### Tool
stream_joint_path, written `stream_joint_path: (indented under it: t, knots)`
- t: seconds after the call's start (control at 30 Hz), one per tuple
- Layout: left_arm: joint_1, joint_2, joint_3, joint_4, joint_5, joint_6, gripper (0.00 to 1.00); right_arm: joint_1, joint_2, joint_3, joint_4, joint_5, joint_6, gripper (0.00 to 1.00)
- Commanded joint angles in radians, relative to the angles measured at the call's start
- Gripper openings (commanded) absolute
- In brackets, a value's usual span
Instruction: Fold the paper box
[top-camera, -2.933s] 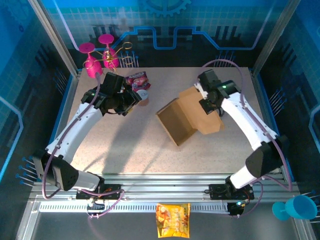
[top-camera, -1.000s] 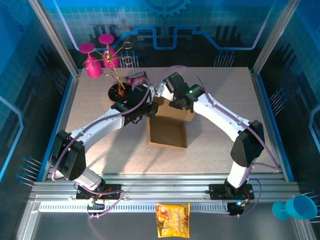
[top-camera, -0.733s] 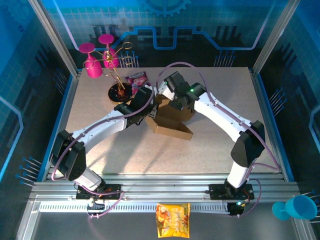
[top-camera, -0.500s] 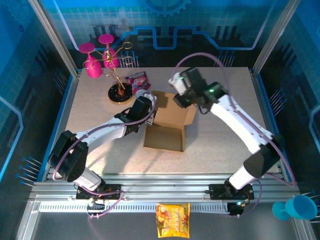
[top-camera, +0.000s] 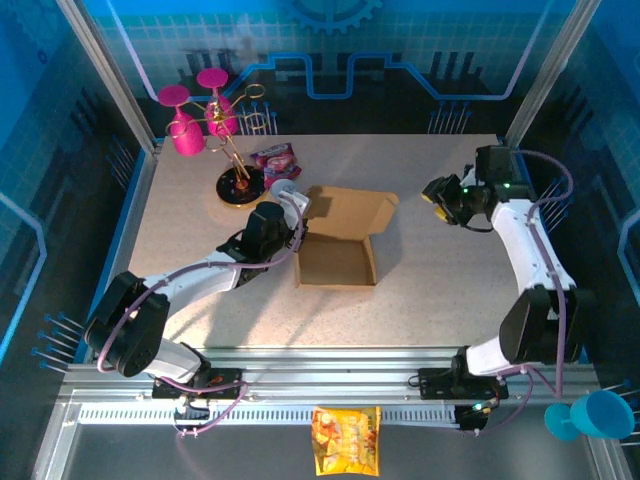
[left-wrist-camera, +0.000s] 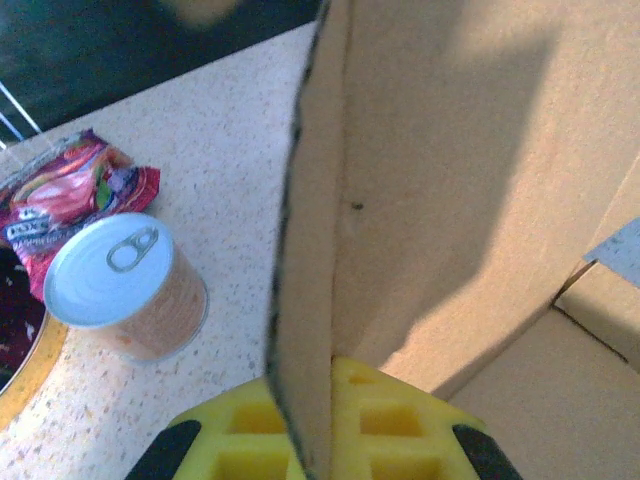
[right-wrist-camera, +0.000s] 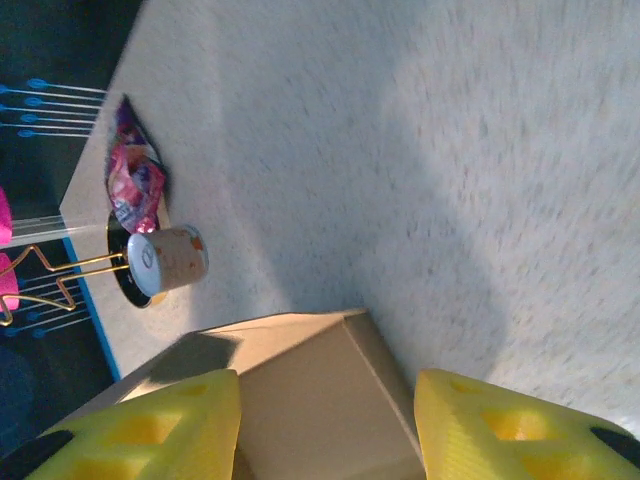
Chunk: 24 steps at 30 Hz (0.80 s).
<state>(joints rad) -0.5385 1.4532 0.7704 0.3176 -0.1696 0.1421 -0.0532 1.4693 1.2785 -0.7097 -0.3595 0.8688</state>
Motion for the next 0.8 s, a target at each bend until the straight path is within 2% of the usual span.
stream_joint_path:
  t: [0.0, 0.1, 0.23, 0.43, 0.57, 0.77]
  knots:
    - [0.007, 0.022, -0.022, 0.113, 0.044, 0.044, 0.00, -0.003, 0.057, 0.015, 0.134, -0.114, 0.174, 0.50]
    - [0.013, 0.030, -0.028, 0.128, 0.055, 0.061, 0.00, -0.003, 0.177, 0.106, 0.090, -0.135, 0.161, 0.50]
    - [0.023, 0.035, -0.031, 0.136, 0.072, 0.060, 0.00, -0.004, 0.279, 0.109, 0.241, -0.218, 0.255, 0.51]
    - [0.029, 0.045, -0.025, 0.142, 0.088, 0.053, 0.00, 0.002, 0.463, 0.297, 0.250, -0.241, 0.244, 0.52]
    - [0.030, 0.049, -0.024, 0.141, 0.098, 0.049, 0.00, 0.032, 0.569, 0.400, 0.307, -0.301, 0.299, 0.53]
    - [0.037, 0.059, -0.016, 0.139, 0.086, 0.047, 0.00, 0.109, 0.635, 0.477, 0.257, -0.354, 0.300, 0.52]
